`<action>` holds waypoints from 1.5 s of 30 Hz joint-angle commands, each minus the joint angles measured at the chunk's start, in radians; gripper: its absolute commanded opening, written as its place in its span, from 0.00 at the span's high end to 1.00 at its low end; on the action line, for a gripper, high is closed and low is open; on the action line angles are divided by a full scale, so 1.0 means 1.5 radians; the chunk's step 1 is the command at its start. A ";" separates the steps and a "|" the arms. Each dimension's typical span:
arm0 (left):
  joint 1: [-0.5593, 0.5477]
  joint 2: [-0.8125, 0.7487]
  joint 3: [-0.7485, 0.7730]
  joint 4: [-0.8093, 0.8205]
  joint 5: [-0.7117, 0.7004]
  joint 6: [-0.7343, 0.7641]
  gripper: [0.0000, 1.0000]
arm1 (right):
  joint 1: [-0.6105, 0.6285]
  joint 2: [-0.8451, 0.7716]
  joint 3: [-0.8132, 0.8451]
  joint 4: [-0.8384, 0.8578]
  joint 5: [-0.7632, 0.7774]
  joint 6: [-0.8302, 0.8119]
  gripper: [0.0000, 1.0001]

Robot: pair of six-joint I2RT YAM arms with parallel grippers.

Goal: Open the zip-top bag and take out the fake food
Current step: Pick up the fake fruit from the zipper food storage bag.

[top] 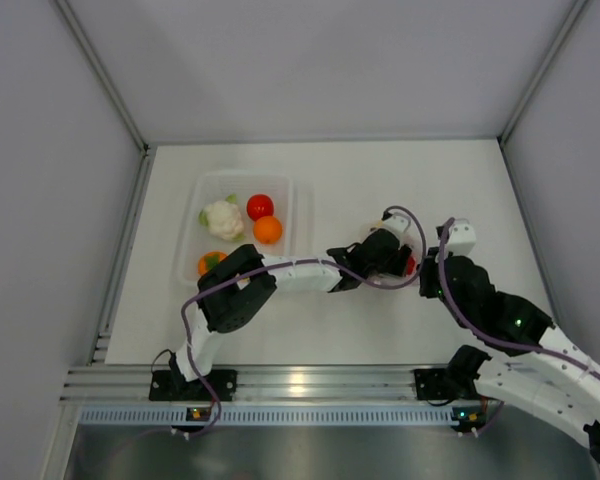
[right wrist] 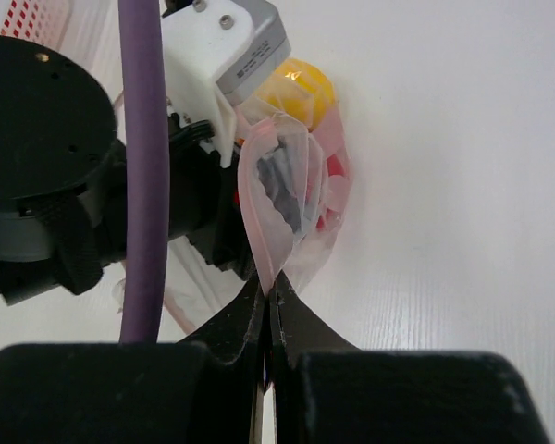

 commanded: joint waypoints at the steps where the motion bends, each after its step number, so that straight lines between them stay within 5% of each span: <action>1: 0.018 -0.058 -0.057 0.011 0.033 -0.019 1.00 | 0.000 0.026 0.034 0.047 0.031 -0.022 1.00; 19: -0.005 -0.240 -0.241 0.161 0.061 -0.018 1.00 | -0.135 0.214 0.006 0.265 -0.149 -0.046 1.00; 27: -0.033 -0.277 -0.253 0.162 -0.045 0.035 1.00 | -0.132 0.225 -0.050 0.285 -0.172 -0.052 1.00; 40: -0.057 -0.277 -0.178 0.030 -0.133 0.119 1.00 | -0.107 0.217 -0.027 0.209 -0.023 -0.067 1.00; 45: -0.062 -0.287 -0.182 0.028 -0.110 0.126 1.00 | -0.092 0.214 0.003 0.203 -0.045 -0.075 1.00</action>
